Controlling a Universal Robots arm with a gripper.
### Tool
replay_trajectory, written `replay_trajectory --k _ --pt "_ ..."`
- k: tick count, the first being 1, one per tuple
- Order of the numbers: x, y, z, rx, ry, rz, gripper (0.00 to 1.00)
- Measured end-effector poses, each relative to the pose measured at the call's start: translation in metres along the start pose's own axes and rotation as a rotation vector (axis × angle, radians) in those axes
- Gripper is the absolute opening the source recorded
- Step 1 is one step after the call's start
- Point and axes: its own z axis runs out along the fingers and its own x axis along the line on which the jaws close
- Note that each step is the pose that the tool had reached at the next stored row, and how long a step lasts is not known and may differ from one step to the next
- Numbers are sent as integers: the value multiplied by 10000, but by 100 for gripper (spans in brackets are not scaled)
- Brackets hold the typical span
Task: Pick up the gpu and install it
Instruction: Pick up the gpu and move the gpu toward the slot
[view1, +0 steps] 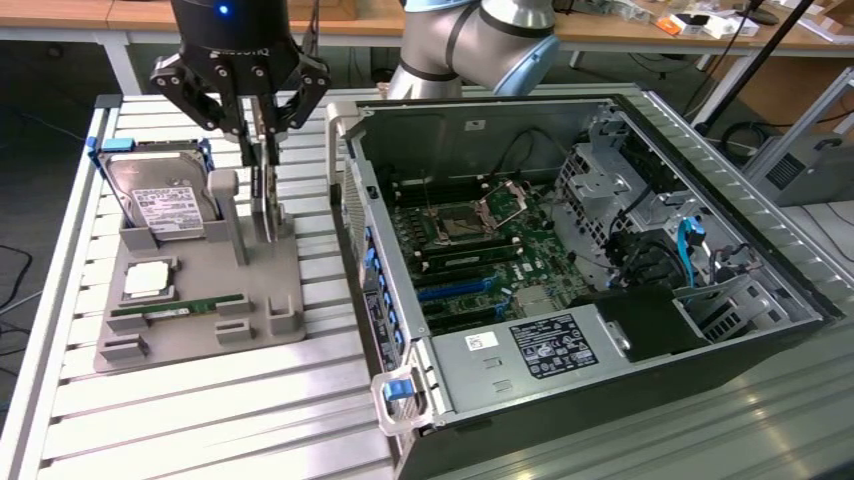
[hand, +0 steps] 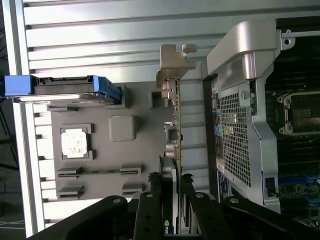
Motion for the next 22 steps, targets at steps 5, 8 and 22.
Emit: replay_trajectory --k 5,8,22 --pt "-1 2 -62 0 1 0 27" --pt "-2 3 -92 0 0 0 27" --pt "-5 9 -230 0 0 0 27"
